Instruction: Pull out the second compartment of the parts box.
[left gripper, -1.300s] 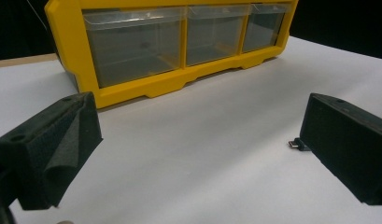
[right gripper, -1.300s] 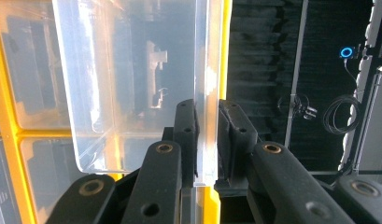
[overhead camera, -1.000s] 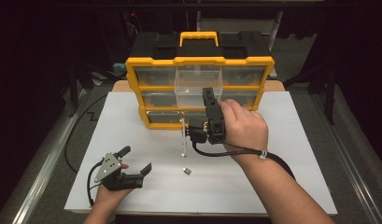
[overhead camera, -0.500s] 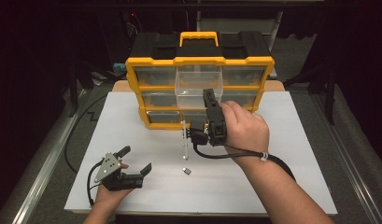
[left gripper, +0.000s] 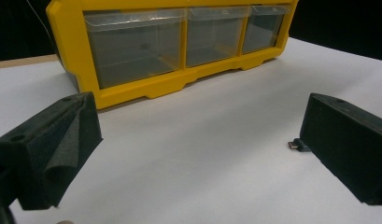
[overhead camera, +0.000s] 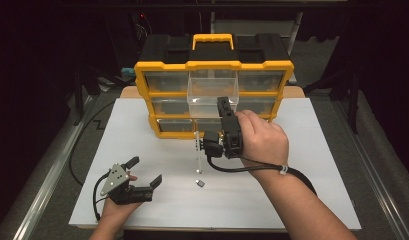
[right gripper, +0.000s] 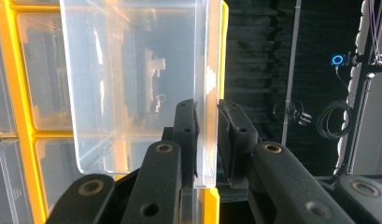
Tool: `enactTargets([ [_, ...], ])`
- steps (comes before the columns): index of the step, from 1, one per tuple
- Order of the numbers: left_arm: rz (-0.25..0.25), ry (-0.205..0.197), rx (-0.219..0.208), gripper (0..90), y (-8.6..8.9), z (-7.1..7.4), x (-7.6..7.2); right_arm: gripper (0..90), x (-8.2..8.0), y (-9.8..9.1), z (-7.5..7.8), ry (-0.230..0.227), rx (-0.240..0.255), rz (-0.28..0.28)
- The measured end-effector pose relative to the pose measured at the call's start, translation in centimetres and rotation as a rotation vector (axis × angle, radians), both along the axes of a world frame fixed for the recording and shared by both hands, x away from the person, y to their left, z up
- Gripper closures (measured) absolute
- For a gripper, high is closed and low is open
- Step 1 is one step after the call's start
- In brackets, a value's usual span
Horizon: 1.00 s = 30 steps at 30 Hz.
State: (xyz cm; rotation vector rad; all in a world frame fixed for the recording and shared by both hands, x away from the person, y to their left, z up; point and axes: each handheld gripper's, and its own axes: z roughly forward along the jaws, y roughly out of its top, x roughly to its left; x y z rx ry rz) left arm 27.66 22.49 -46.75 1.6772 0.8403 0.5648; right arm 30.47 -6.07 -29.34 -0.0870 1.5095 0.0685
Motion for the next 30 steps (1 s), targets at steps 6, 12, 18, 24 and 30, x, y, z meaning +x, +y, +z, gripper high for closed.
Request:
enactTargets([
  [6, 0.001, -0.003, 0.0, 0.3, 0.0, 0.0, 0.0, 79.2, -0.1, -0.1, -0.1, -0.004, -0.002, -0.002],
  [12, -0.001, -0.002, -0.001, 0.3, 0.0, 0.0, 0.0, 79.1, -0.1, 0.1, 0.0, 0.0, -0.001, 0.0],
  [18, 0.0, -0.002, -0.004, 0.3, 0.0, 0.0, 0.0, 79.1, -0.2, -0.1, -0.2, -0.009, 0.004, 0.007],
  [24, -0.002, 0.0, 0.0, 0.3, 0.0, 0.0, 0.1, 67.1, -0.3, -0.2, 0.0, 0.0, 0.027, 0.016],
  [30, 0.001, 0.002, -0.001, 0.3, 0.0, 0.0, 0.0, 58.1, -1.4, -1.0, -0.2, 0.014, 0.046, 0.028],
])
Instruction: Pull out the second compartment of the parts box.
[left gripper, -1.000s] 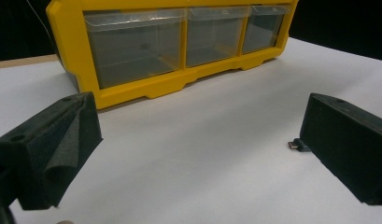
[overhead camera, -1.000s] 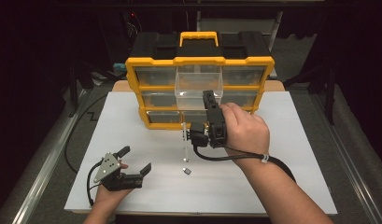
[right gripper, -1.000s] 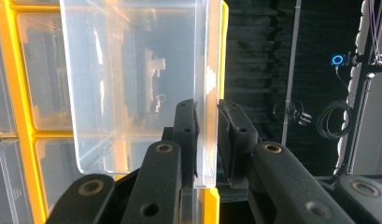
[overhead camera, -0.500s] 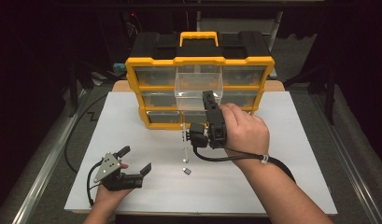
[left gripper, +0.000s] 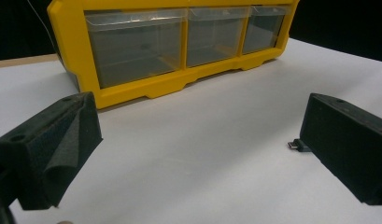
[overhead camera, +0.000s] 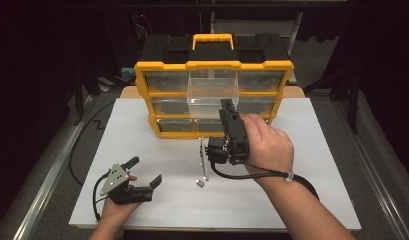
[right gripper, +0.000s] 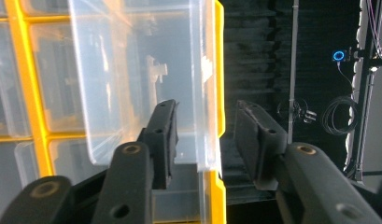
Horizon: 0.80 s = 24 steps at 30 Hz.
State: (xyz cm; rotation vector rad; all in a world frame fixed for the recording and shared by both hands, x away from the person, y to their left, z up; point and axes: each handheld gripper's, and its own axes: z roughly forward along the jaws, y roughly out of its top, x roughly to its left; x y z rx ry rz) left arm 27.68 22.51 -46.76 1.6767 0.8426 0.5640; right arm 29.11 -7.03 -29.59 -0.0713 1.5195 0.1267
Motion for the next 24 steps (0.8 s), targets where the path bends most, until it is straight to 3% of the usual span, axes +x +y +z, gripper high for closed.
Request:
enactTargets([
  [13, 0.021, 0.02, 0.005, 0.3, 0.1, -0.1, 0.2, 48.8, -0.8, -2.4, -3.2, 0.106, -0.006, -0.003],
  [24, 0.023, 0.025, 0.003, 0.3, 0.3, -0.3, 0.4, 43.5, 0.0, -4.4, -8.8, 0.209, 0.0, -0.027],
])
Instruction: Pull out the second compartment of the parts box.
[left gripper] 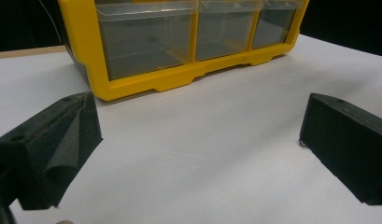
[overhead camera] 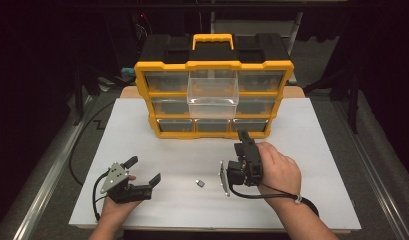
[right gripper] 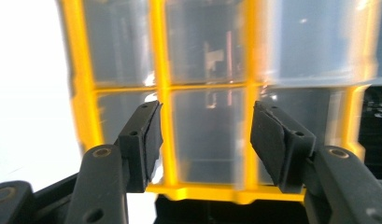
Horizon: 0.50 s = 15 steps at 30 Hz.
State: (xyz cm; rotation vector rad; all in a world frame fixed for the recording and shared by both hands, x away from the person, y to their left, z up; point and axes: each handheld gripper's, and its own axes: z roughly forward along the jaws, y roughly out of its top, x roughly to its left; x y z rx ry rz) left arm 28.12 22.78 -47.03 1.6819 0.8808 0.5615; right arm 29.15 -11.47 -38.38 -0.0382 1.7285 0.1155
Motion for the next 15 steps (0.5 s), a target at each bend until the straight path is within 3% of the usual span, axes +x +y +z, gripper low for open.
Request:
enactTargets([
  [9, 0.005, 0.001, 0.006, 0.3, 0.0, 0.0, 0.0, 41.3, 0.5, -1.3, -5.1, 0.076, -0.028, -0.018],
  [12, 0.011, -0.001, 0.006, 0.3, 0.1, -0.1, 0.0, 41.2, 0.4, -1.7, -6.3, 0.1, -0.024, -0.026],
  [13, 0.012, 0.002, 0.007, 0.3, 0.2, -0.1, 0.0, 41.2, 0.3, -1.9, -6.8, 0.111, -0.001, -0.036],
  [15, 0.015, 0.003, 0.007, 0.3, 0.2, -0.1, 0.1, 41.2, 0.2, -2.4, -7.1, 0.109, -0.029, -0.031],
])
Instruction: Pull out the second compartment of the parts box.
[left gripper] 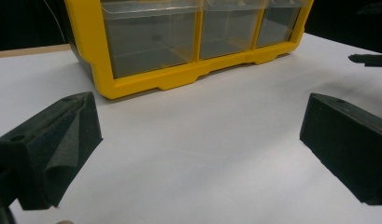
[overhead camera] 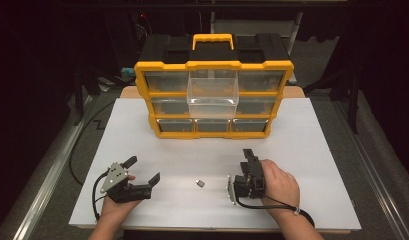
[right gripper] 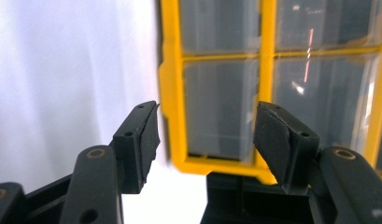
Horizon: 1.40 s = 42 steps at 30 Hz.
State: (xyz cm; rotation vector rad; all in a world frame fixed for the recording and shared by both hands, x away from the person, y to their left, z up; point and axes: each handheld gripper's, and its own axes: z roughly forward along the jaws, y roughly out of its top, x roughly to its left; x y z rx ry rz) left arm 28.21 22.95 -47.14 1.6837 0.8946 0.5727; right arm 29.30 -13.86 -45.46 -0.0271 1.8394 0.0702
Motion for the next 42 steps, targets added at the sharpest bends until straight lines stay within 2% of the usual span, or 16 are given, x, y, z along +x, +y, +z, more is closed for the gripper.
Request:
enactTargets([
  [3, 0.001, 0.005, 0.005, 0.3, 0.0, -0.1, 0.1, 41.2, -0.4, -1.1, -0.7, 0.015, 0.037, -0.031],
  [5, 0.003, 0.006, 0.005, 0.3, 0.0, -0.1, 0.1, 41.0, -0.5, -1.8, -0.8, 0.018, 0.013, -0.035],
  [6, 0.003, 0.006, 0.005, 0.2, 0.0, -0.1, 0.1, 40.7, -0.6, -2.3, -1.0, 0.037, 0.024, -0.049],
  [8, 0.002, 0.005, 0.003, 0.3, -0.1, 0.0, 0.1, 40.5, -0.6, -3.1, -1.2, 0.033, 0.015, -0.035],
  [11, 0.003, 0.008, 0.003, 0.3, -0.1, -0.1, 0.1, 39.5, -0.7, -3.8, -1.4, 0.056, 0.015, -0.06],
  [13, 0.005, 0.011, 0.005, 0.3, -0.1, -0.1, 0.2, 37.9, -0.6, -4.1, -1.2, 0.072, 0.013, -0.065],
  [15, 0.005, 0.01, 0.006, 0.3, -0.2, -0.1, 0.1, 36.4, -0.6, -4.3, -1.1, 0.068, 0.012, -0.066],
  [16, 0.004, 0.01, 0.007, 0.3, -0.2, -0.1, 0.1, 35.3, -0.6, -4.4, -1.0, 0.082, 0.017, -0.071],
  [23, 0.004, 0.012, 0.007, 0.3, -0.1, -0.1, 0.1, 22.9, -0.6, -4.5, -1.0, 0.113, 0.014, -0.063],
  [29, 0.007, 0.013, 0.004, 0.3, -0.2, -0.1, 0.2, 13.1, -0.7, -4.6, -0.8, 0.102, 0.01, -0.064],
  [33, 0.011, 0.038, 0.008, 0.3, -0.2, -0.2, 0.2, 1.1, -0.7, -4.6, -0.5, 0.079, 0.013, -0.059],
  [37, 0.011, 0.033, 0.006, 0.3, -0.1, -0.1, 0.0, 0.1, -0.7, -4.5, -0.4, 0.098, 0.019, -0.056],
  [41, 0.013, 0.034, 0.008, 0.3, -0.1, 0.0, 0.0, 0.0, -0.8, -4.4, -0.3, 0.078, 0.029, -0.058],
  [42, 0.012, 0.034, 0.006, 0.3, -0.1, 0.0, 0.1, 0.1, -0.8, -4.3, -0.3, 0.076, 0.048, -0.064],
])
